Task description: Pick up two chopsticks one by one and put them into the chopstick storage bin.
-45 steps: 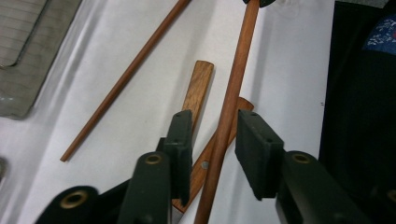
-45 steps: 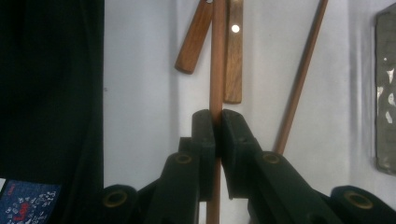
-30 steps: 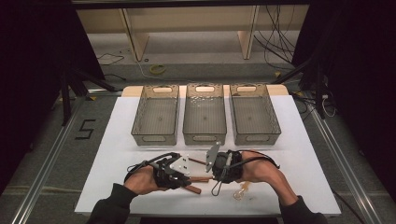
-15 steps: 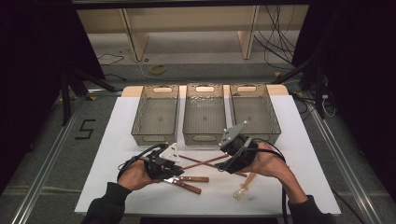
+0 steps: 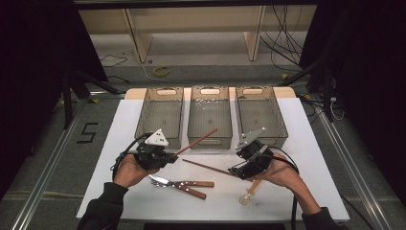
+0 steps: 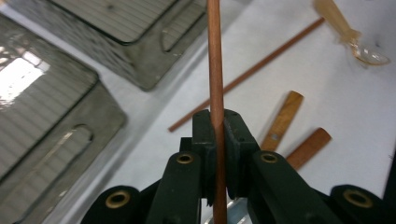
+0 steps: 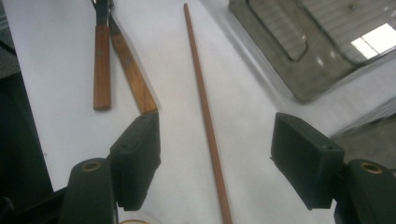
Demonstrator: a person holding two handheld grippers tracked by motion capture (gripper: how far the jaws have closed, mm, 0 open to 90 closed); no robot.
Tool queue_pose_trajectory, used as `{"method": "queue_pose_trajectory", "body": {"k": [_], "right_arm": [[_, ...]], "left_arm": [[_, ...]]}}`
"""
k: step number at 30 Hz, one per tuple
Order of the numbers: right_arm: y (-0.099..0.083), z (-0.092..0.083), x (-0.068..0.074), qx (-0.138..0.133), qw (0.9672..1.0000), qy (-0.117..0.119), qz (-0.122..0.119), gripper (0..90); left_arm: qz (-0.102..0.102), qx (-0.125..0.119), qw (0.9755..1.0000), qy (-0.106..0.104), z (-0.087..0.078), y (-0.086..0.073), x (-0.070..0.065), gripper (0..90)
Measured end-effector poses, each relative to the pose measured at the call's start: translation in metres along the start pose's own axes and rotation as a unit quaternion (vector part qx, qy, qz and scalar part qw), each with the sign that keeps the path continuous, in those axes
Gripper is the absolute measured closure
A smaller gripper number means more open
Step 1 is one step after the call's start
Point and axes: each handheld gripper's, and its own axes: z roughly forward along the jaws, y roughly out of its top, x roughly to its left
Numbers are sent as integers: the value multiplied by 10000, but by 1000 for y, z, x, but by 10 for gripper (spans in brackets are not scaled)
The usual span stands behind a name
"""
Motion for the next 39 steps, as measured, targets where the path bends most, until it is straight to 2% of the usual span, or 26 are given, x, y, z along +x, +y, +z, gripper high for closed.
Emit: {"method": "queue_pose_trajectory", "body": {"k": [5,6,9,17,20,24,30,33,34,39], "right_arm": [[-8,7,-2,148,9999,-4,46,332],[-8,8,-2,171,9998,-13,47,329],[-10,11,-2,211,9998,-9,68,316],[-11,15,-2,276,9996,3,90,283],[-11,15,-1,273,9996,9,79,283],[-11,15,-1,272,9996,8,94,283],[-11,14,-2,265,9996,8,100,283],[-11,14,-2,261,9996,21,115,283],[-11,14,-2,258,9996,21,116,283],[-11,14,-2,256,9996,17,113,283]], "left_arm": [[-337,-202,9990,230,-7,2,18,844],[-462,-302,9980,299,-9,2,24,844],[-621,-383,9964,437,-14,3,36,844],[-977,-373,9919,723,-18,7,66,844],[-1130,-403,9894,815,-17,8,77,844],[-1264,-448,9874,845,-15,12,91,844],[-1346,-411,9851,989,-13,19,111,844],[-1355,-386,9848,1018,-11,19,118,844],[-1401,-392,9838,1042,-9,20,120,843],[-1480,-336,9826,1071,-3,20,131,843]]}}
